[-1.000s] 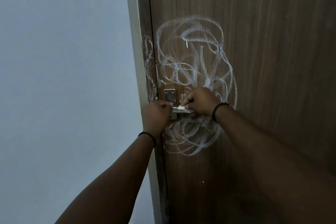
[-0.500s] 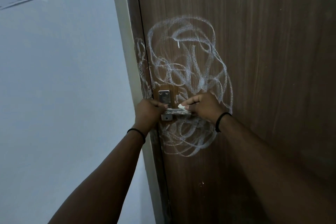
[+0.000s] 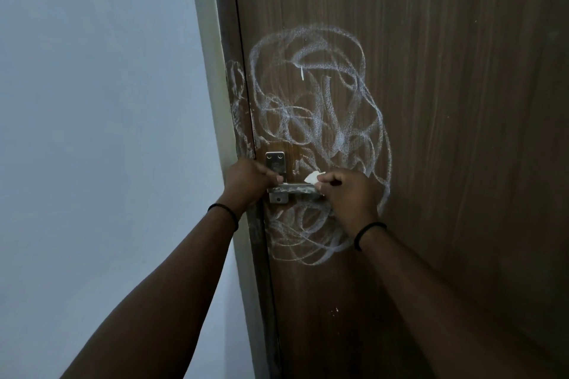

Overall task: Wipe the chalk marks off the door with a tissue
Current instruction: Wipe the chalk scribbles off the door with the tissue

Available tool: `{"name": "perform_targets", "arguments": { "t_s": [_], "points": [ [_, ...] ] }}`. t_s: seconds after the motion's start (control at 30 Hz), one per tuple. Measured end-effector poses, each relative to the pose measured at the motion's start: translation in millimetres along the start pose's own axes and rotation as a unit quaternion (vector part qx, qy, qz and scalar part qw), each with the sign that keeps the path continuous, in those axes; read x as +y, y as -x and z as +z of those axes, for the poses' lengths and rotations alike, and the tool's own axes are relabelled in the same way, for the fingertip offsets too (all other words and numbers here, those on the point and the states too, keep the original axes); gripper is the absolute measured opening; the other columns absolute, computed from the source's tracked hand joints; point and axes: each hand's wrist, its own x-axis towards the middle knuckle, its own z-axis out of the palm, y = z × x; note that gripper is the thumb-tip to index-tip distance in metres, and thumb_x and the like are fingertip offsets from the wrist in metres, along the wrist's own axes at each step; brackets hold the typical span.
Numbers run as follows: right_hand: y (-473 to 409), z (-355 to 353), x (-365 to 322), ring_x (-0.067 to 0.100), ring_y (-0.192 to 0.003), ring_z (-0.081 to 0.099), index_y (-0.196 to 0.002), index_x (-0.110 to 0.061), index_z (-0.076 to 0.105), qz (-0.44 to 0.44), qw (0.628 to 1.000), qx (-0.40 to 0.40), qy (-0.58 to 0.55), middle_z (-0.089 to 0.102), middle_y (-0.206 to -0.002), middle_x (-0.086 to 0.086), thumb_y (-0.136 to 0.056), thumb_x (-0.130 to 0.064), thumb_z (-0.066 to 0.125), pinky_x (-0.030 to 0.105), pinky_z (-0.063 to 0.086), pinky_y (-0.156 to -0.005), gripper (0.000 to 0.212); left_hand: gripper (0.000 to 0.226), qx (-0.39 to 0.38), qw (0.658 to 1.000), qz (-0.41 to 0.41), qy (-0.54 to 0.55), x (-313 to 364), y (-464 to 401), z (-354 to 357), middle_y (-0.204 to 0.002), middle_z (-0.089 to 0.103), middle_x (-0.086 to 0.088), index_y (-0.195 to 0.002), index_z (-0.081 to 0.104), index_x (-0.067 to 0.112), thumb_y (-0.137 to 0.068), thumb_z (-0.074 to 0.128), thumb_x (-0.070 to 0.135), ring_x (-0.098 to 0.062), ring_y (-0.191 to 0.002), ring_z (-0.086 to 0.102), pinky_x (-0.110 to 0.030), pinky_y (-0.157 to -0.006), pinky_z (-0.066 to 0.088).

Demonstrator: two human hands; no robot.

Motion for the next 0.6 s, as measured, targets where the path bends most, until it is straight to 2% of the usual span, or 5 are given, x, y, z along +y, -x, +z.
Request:
{"name": "perform_targets", "arguments": {
  "t_s": [0.1,0.23,0.4,0.47,0.6],
  "points": [
    [8.3,7.6,-3.3,0.012,-0.081,0.064,-0.087,-0.012,0.076,-0.088,0.991,0.033,0.093,0.071,-0.088,-0.001,-0.086,-0.009,0.073,0.020,0.049,-0.073,0.004,0.010,0.005,1.000,0.007,0.028,-3.3,3.6,1.1,-0.085,0.076,-0.004,-0.086,0.079,0.014,-0.080,0.081,0.022,-0.019,-0.084,0.070,-0.043,-0.087,0.057],
    [23.5,16.4,3.1,0.010,-0.081,0.055,-0.088,-0.008,0.072,-0.097,0.984,0.103,0.108,0.065,-0.093,0.001,-0.086,-0.008,0.073,0.001,0.036,-0.070,0.002,0.010,0.015,0.997,0.010,0.078,-10.0,9.5,2.5,-0.088,0.077,-0.005,-0.087,0.080,0.013,-0.081,0.080,0.021,-0.019,-0.086,0.071,-0.042,-0.089,0.057],
    [34.2,36.2,-0.1,0.022,-0.083,0.063,-0.091,-0.002,0.069,0.022,0.986,0.165,-0.009,0.068,-0.089,0.009,-0.089,-0.012,0.072,0.031,0.051,-0.076,0.010,0.006,0.008,0.991,0.003,0.136,-14.8,12.8,0.1,-0.080,0.076,-0.001,-0.076,0.078,0.021,-0.082,0.080,0.021,-0.016,-0.081,0.070,-0.040,-0.087,0.058],
    [29.6,40.4,-4.3,0.024,-0.087,0.066,-0.098,0.000,0.069,0.063,0.980,0.180,-0.060,0.070,-0.095,0.012,-0.090,-0.011,0.072,0.031,0.052,-0.080,0.014,0.008,0.005,0.989,0.000,0.146,-16.3,11.7,0.4,-0.078,0.075,0.000,-0.075,0.077,0.022,-0.082,0.080,0.021,-0.015,-0.079,0.070,-0.038,-0.086,0.059],
    [30.1,45.7,0.5,0.017,-0.086,0.068,-0.114,0.004,0.066,0.171,0.925,0.188,-0.284,0.069,-0.103,0.013,-0.093,-0.007,0.066,0.017,0.056,-0.065,0.024,0.005,0.011,0.987,0.006,0.161,-19.3,10.8,2.2,-0.078,0.076,-0.001,-0.081,0.079,0.016,-0.082,0.080,0.021,-0.014,-0.077,0.070,-0.036,-0.084,0.059]
  ]
}}
